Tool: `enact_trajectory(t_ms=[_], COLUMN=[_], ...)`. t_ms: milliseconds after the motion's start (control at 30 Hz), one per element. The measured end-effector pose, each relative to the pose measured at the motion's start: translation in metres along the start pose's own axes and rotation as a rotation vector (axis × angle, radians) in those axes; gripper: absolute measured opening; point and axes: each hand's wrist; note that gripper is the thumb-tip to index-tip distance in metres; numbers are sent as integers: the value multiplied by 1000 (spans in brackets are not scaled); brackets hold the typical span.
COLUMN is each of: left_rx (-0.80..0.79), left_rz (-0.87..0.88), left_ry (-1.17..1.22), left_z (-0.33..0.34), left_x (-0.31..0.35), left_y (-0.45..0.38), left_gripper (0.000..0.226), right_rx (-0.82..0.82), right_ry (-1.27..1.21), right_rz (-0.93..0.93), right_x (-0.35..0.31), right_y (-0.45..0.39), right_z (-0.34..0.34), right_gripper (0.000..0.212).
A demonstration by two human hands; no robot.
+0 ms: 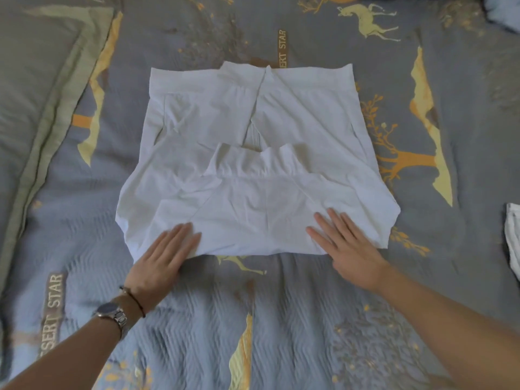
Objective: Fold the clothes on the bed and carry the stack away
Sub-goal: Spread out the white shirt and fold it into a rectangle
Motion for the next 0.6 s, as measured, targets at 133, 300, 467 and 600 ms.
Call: enact_trajectory(t_ms=[133,300,467,600], left_rx=[31,24,-81,-87], left_rz=[-24,-51,-51,-88], left_ry=[-53,-18,79,164], left_z=[5,5,-4,-5], left_x=[1,-1,-7,-5], left_y=[-10,-18,-5,4], left_gripper=[75,86,99,89], right_rx=[64,26,-46,-83], right_ry=[28,-104,-257,-314], right_rz=[72,157,80,73], right_x=[-7,0,21,26], right_y=[-3,-2,14,26], right_z=[0,-5,-9,-15], right_gripper=[76,83,79,69])
Point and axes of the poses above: each hand's wrist, its own y-axis away from the middle knuckle, its own z-axis out of the palm, x = y × z, and after that the axes turned 8 degrees about -x, right-handed
